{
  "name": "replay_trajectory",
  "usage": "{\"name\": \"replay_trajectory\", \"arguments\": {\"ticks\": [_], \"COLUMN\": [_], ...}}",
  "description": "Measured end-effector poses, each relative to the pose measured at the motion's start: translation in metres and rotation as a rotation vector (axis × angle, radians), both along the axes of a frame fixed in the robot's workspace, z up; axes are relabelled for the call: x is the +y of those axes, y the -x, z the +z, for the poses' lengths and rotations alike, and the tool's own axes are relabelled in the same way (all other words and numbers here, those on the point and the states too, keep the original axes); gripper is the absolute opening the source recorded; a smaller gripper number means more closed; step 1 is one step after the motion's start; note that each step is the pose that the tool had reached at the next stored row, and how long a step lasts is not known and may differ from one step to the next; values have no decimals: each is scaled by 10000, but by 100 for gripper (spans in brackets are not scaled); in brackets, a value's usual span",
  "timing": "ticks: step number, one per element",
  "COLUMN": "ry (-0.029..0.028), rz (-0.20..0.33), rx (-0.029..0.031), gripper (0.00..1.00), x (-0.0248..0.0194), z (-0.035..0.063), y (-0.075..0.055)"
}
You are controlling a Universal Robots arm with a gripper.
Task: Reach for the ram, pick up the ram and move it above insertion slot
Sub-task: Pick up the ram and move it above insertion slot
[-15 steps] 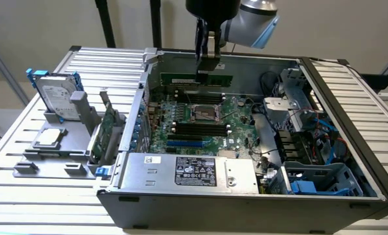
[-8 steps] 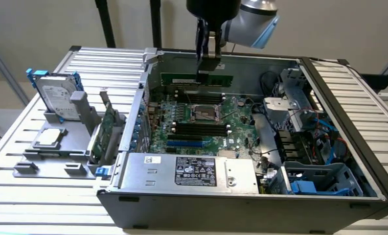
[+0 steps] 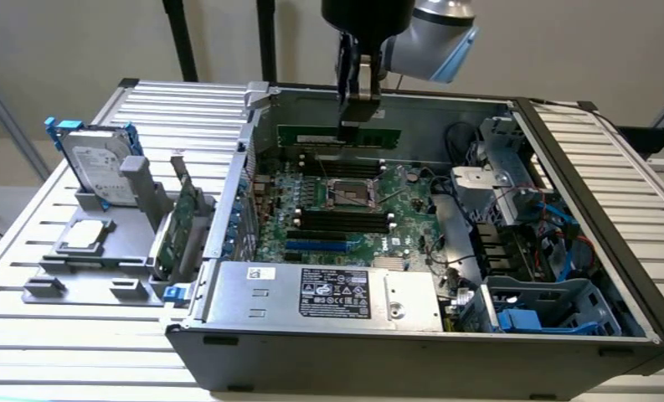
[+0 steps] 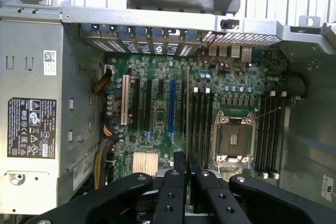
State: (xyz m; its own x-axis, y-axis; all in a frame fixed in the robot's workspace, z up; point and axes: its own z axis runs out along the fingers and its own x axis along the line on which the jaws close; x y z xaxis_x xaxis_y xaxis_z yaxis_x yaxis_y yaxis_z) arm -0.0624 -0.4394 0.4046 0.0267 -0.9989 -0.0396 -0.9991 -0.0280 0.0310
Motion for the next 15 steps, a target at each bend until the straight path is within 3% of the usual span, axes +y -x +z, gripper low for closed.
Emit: {"name": "replay_trajectory", "arguments": {"ticks": [15], "ry": [-9], "rz": [-5], "rx": [0], "gripper": [13], "x": [10], "z": [-44], "y": [-14]}}
